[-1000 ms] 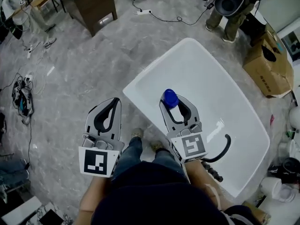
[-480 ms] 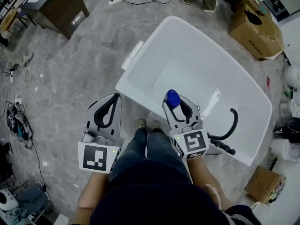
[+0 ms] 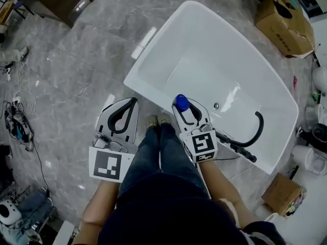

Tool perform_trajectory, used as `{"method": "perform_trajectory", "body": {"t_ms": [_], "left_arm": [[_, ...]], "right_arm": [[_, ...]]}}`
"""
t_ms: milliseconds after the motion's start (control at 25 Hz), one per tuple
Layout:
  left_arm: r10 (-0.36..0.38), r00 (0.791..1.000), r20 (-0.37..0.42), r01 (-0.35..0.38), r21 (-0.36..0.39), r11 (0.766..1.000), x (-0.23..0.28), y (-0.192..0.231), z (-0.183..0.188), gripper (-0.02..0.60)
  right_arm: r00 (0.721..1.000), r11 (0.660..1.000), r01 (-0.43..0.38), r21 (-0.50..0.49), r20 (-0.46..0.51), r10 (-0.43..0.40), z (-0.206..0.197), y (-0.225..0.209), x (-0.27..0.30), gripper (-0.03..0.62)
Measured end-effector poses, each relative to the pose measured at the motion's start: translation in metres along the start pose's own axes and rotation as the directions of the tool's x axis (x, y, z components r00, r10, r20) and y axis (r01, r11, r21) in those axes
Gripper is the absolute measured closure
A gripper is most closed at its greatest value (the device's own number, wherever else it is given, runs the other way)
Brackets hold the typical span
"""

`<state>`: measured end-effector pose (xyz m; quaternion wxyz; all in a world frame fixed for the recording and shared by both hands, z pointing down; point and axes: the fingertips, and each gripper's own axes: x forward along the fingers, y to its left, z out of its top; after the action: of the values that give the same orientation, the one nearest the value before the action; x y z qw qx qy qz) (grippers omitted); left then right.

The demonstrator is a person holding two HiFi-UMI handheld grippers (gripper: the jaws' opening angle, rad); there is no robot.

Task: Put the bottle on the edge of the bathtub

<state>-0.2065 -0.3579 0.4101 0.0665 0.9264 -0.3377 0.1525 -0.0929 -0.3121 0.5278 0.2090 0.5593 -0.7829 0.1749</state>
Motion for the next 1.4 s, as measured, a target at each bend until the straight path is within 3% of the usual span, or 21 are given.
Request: {"method": "perform_trajectory", "body": {"t_ms": [240, 520, 800, 1400], "left_arm": [[0.010, 0.995, -0.104, -0.009, 0.009, 1.000, 0.013, 0.008, -0.057, 0.558], [0.011, 0.980, -0.199, -0.010, 0.004, 1.000, 0.027, 0.006, -0.106, 0.558], [0.017, 0.973, -0.229, -0.020, -0.008, 1.000, 0.028, -0.003, -0.121, 0.558], [0.095, 0.959, -0.268, -0.110, -0.039, 0.993, 0.006, -0.004, -0.137, 0.558]], "right_arm": [[0.998, 0.998, -0.051, -0.027, -0.025, 0.051, -0.037, 0.005, 0.036, 0.431], [0.987, 0.991, -0.113, -0.070, -0.122, 0.104, -0.079, 0.012, 0.073, 0.431], [0.971, 0.983, -0.158, -0.092, -0.196, 0.138, -0.113, 0.015, 0.100, 0.431], [0.947, 0.949, -0.265, -0.174, -0.231, 0.222, -0.127, 0.033, 0.133, 0.431]]}}
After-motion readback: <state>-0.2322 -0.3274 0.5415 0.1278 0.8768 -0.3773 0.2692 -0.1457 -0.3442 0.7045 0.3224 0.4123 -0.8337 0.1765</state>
